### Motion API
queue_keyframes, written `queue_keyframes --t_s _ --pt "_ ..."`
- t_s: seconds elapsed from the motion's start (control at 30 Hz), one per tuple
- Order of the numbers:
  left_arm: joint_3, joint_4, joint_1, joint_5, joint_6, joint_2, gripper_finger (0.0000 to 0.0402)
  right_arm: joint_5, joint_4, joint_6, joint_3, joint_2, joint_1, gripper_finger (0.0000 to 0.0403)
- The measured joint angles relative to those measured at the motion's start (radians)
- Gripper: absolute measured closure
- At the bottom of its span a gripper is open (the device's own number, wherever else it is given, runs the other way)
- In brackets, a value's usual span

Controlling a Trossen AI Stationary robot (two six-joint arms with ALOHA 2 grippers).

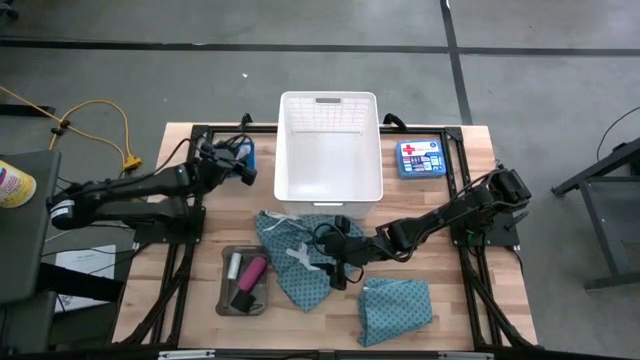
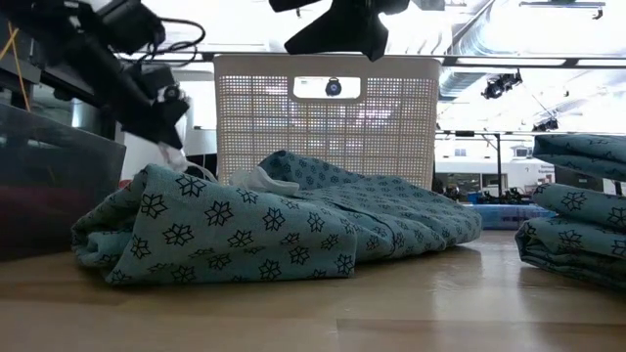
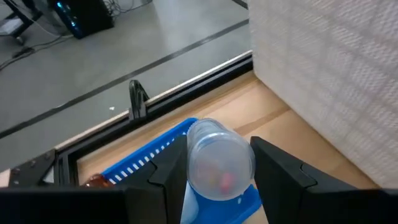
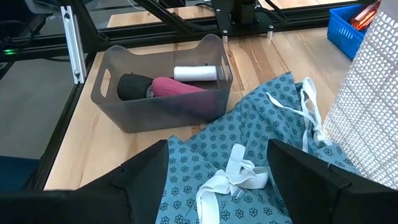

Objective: Pick & place medical supplies in basket/bin
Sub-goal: Put the transparent bottle into the blue bin, then put the top blue patient gown into the white bin

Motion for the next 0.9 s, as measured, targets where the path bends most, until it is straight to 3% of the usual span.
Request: queue_keyframes --t_s 0.2,0.6,0.9 --pt "-0.087 0.078 0.048 -0.001 0.001 0.0 0.0254 -0.004 0.0 0.0 0.0 0.0 0.0 0.0143" --pt "-0.092 0.11 0.083 0.044 0.03 0.0 0.0252 -0.005 0.0 0.0 0.0 0.0 0.0 0.0143" --pt "-0.092 0.134 0.083 0.05 0.045 0.0 0.0193 -0.027 0.0 0.001 0.0 0.0 0.0 0.0143"
